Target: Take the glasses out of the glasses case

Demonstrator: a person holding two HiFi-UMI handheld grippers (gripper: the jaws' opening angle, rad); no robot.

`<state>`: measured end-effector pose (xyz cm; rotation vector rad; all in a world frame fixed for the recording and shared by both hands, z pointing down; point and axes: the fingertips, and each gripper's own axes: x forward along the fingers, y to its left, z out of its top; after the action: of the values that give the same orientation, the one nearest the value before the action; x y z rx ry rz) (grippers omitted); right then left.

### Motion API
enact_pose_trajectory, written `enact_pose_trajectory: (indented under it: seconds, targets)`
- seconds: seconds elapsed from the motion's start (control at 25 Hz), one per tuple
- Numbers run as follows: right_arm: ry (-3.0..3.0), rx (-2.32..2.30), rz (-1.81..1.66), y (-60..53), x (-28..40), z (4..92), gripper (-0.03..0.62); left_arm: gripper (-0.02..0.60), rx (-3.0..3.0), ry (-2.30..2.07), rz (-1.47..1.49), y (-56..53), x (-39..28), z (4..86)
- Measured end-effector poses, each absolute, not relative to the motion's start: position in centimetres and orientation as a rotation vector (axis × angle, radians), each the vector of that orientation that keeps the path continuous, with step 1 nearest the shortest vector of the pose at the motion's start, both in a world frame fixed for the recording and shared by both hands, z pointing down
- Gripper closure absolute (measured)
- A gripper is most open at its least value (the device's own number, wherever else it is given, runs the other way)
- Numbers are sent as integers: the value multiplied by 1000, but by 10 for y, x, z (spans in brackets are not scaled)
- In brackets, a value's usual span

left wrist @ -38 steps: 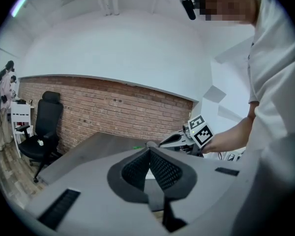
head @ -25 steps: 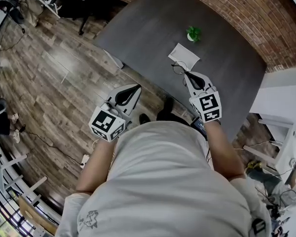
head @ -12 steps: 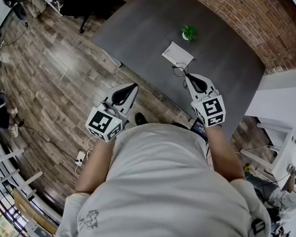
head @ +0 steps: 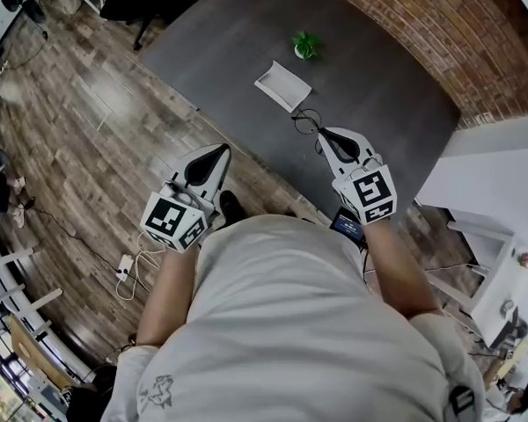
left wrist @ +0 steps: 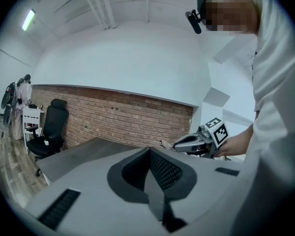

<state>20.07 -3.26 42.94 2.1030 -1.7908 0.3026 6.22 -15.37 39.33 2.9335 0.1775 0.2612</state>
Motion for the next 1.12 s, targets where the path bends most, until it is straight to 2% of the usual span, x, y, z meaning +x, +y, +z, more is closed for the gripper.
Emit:
enact_pose_trajectory:
  seconds: [0.6, 1.12]
  targets:
    - [-1976, 2029, 269, 58, 180, 429, 580, 571, 2932, 27, 324, -49, 42, 397]
    - [-1984, 2074, 236, 72, 129, 412, 580, 571, 2975, 75, 325, -36, -4, 378]
